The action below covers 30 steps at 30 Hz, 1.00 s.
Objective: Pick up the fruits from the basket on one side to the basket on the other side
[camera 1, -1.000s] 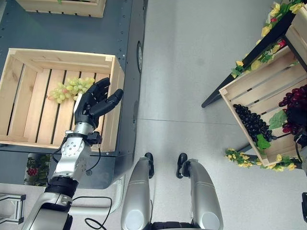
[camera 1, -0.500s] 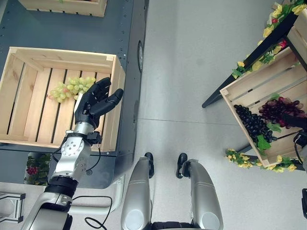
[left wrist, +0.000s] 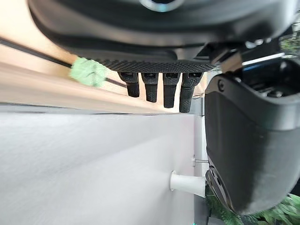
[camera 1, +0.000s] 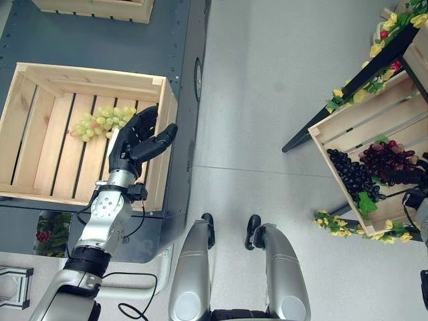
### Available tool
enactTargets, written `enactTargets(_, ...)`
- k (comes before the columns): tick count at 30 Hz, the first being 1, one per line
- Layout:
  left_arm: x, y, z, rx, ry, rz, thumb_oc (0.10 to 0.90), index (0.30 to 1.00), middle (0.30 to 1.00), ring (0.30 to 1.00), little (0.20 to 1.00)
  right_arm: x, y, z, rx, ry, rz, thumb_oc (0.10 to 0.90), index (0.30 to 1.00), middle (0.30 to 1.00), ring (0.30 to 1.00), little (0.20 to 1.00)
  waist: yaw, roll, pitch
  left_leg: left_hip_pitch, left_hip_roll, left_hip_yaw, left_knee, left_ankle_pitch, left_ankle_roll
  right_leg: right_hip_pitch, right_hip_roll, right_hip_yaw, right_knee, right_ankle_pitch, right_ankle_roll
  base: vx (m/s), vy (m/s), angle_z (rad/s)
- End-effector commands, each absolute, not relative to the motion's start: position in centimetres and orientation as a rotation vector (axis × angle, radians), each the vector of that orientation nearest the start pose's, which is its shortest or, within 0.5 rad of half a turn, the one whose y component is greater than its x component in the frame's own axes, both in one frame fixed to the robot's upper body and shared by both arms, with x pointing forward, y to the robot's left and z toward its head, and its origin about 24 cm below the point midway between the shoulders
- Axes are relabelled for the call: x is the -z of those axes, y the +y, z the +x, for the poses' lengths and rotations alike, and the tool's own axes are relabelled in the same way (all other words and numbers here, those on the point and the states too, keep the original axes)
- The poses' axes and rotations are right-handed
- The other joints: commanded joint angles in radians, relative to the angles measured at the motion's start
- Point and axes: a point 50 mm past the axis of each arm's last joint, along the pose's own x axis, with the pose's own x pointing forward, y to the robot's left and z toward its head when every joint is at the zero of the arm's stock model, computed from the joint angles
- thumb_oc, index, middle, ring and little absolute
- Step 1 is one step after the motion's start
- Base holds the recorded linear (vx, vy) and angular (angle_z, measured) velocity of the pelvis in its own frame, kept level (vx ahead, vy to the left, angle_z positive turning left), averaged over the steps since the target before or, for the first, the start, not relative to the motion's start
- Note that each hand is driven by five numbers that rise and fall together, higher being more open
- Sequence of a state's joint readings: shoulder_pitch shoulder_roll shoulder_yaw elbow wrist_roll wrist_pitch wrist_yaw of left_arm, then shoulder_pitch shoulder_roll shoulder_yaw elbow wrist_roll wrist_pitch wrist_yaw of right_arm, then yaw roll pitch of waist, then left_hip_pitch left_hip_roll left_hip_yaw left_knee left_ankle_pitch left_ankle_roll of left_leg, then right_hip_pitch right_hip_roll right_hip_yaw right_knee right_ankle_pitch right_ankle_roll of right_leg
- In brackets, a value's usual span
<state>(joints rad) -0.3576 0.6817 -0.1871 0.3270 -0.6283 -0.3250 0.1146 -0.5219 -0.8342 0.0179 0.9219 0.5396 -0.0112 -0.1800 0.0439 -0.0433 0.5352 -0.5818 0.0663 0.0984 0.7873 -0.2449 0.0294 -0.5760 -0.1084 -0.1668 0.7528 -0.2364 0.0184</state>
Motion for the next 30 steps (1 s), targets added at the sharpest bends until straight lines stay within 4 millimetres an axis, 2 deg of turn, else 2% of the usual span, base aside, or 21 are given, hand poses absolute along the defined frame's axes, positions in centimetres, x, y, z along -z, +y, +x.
enactTargets(1, -22.4, 23.5, 29.0, -0.031, -0.869, 0.027, 0.8, 0.9, 0.9, 0.9, 0.9, -13.3, -38.9, 30.1, 0.654, 0.007, -0.342, 0.8, 0.9, 0.9, 0.9, 0.9, 0.001, -0.014, -0.015, 0.1, -0.044, 0.046, -0.101, -0.022, 0.021, 0.086, 0.008, -0.027, -0.033, 0.027, -0.03, -0.02, 0.046, 0.09)
enactTargets(4, -24.3, 24.2, 28.0, -0.161, -1.01, 0.029, 0.8, 0.9, 0.9, 0.9, 0.9, -11.7, -36.6, 30.6, 0.572, 0.007, -0.351, 0.8, 0.9, 0.9, 0.9, 0.9, -0.001, -0.015, -0.015, 0.099, -0.045, 0.048, -0.111, -0.018, 0.022, 0.079, 0.002, -0.031, -0.031, 0.027, -0.027, 0.0, 0.026, 0.02)
enactTargets(8, -25.9, 25.4, 27.5, -0.392, -1.121, 0.118, 0.8, 0.9, 0.9, 0.9, 0.9, -10.5, -34.7, 31.0, 0.48, 0.021, -0.347, 0.8, 0.9, 0.9, 0.9, 0.9, -0.004, -0.02, -0.015, 0.102, -0.046, 0.047, -0.121, -0.012, 0.02, 0.08, -0.005, -0.036, -0.031, 0.026, -0.026, 0.0, 0.039, 0.02)
enactTargets(13, -26.4, 28.5, 27.8, -0.622, -1.135, 0.15, 0.8, 0.9, 0.9, 0.9, 0.9, -9.9, -33.9, 31.1, 0.421, 0.029, -0.367, 0.8, 0.9, 0.9, 0.9, 0.9, -0.015, -0.015, -0.015, 0.101, -0.036, 0.057, -0.122, -0.005, 0.017, 0.075, -0.013, -0.036, -0.026, 0.024, -0.027, -0.01, 0.058, 0.0)
enactTargets(15, -26.5, 29.7, 28.2, -0.672, -1.106, 0.147, 0.8, 0.9, 0.9, 0.9, 0.9, -9.9, -33.6, 31.3, 0.404, 0.037, -0.378, 0.8, 0.9, 0.9, 0.9, 0.9, -0.019, -0.013, -0.015, 0.101, -0.031, 0.062, -0.122, -0.004, 0.015, 0.074, -0.016, -0.035, -0.024, 0.021, -0.028, 0.0, 0.066, 0.0)
enactTargets(19, -26.2, 31.0, 29.3, -0.735, -1.021, 0.257, 0.8, 0.9, 0.9, 0.9, 0.9, -10.5, -33.5, 31.9, 0.379, 0.043, -0.391, 0.8, 0.9, 0.9, 0.9, 0.9, -0.022, -0.007, -0.015, 0.098, -0.026, 0.071, -0.121, -0.001, 0.012, 0.072, -0.018, -0.036, -0.026, 0.02, -0.03, 0.0, 0.063, 0.0)
enactTargets(22, -25.7, 32.3, 30.6, -0.746, -0.877, 0.497, 0.8, 0.9, 0.9, 0.9, 0.9, -11.3, -33.7, 32.3, 0.348, 0.04, -0.404, 0.8, 0.9, 0.9, 0.9, 0.9, -0.028, -0.005, -0.015, 0.089, -0.018, 0.08, -0.117, 0.0, 0.009, 0.066, -0.02, -0.037, -0.03, 0.019, -0.03, -0.01, 0.062, 0.01)
enactTargets(23, -25.8, 32.3, 30.6, -0.747, -0.88, 0.497, 0.8, 0.9, 0.9, 0.9, 0.9, -11.4, -33.7, 32.3, 0.349, 0.037, -0.403, 0.8, 0.9, 0.9, 0.9, 0.9, -0.027, -0.005, -0.015, 0.083, -0.017, 0.08, -0.117, 0.003, 0.01, 0.061, -0.019, -0.037, -0.03, 0.022, -0.031, -0.02, 0.05, 0.02)
enactTargets(27, -25.0, 34.8, 31.6, -0.785, -0.649, 0.918, 0.8, 0.9, 0.9, 0.9, 0.9, -12.2, -34.1, 32.4, 0.318, 0.031, -0.431, 0.8, 0.9, 0.9, 0.9, 0.9, -0.035, 0.0, -0.015, 0.069, -0.009, 0.092, -0.117, 0.009, 0.007, 0.049, -0.025, -0.043, -0.041, 0.03, -0.028, -0.02, 0.073, 0.01)
enactTargets(28, -25.0, 35.1, 31.7, -0.783, -0.625, 0.97, 0.8, 0.9, 0.9, 0.9, 0.9, -12.3, -34.2, 32.4, 0.317, 0.029, -0.434, 0.8, 0.9, 0.9, 0.9, 0.9, -0.036, 0.0, -0.015, 0.065, -0.008, 0.094, -0.116, 0.011, 0.007, 0.046, -0.026, -0.044, -0.043, 0.032, -0.028, -0.03, 0.074, 0.0)
enactTargets(30, -24.7, 35.7, 31.9, -0.741, -0.552, 1.241, 0.8, 0.9, 0.9, 0.9, 0.9, -12.5, -34.4, 32.4, 0.305, 0.032, -0.448, 0.8, 0.9, 0.9, 0.9, 0.9, -0.041, 0.005, -0.015, 0.051, -0.003, 0.1, -0.116, 0.016, 0.005, 0.032, -0.029, -0.044, -0.049, 0.039, -0.026, -0.03, 0.07, -0.03)
